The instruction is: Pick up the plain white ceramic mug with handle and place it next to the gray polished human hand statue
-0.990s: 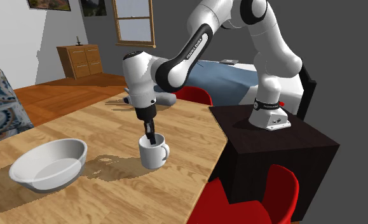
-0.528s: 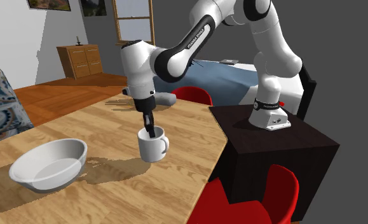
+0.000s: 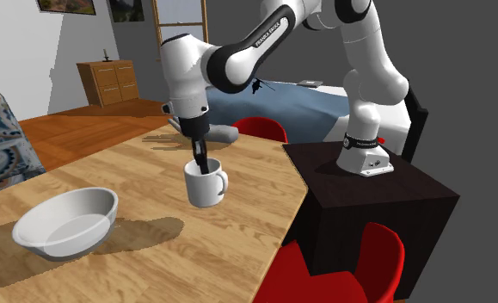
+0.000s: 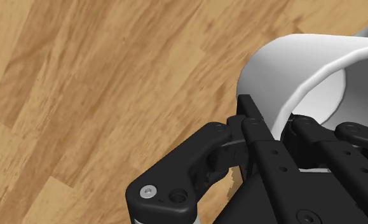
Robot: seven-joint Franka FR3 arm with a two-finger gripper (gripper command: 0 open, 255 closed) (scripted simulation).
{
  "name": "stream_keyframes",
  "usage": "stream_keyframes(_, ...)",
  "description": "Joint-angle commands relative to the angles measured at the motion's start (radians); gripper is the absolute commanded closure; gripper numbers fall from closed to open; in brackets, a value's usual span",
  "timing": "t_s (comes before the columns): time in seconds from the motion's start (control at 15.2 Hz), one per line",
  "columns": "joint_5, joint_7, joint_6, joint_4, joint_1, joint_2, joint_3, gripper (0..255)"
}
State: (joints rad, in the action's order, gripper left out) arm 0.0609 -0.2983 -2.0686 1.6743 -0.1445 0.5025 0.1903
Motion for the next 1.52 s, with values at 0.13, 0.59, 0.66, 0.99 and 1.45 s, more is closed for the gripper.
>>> stream_keyframes(0.13,-0.005,0.002,0.044,-0.017,0.002,-0.027,0.003,255)
stream_keyframes(0.59,-0.013,0.004,0.121,-0.058,0.004,-0.064,0.007,255)
stream_keyframes(0.66,-0.014,0.004,0.132,-0.065,0.004,-0.069,0.008,255)
stream_keyframes(0.99,-0.018,0.005,0.191,-0.103,0.004,-0.089,0.010,255)
stream_keyframes(1.45,-0.022,0.006,0.272,-0.166,0.004,-0.108,0.012,255)
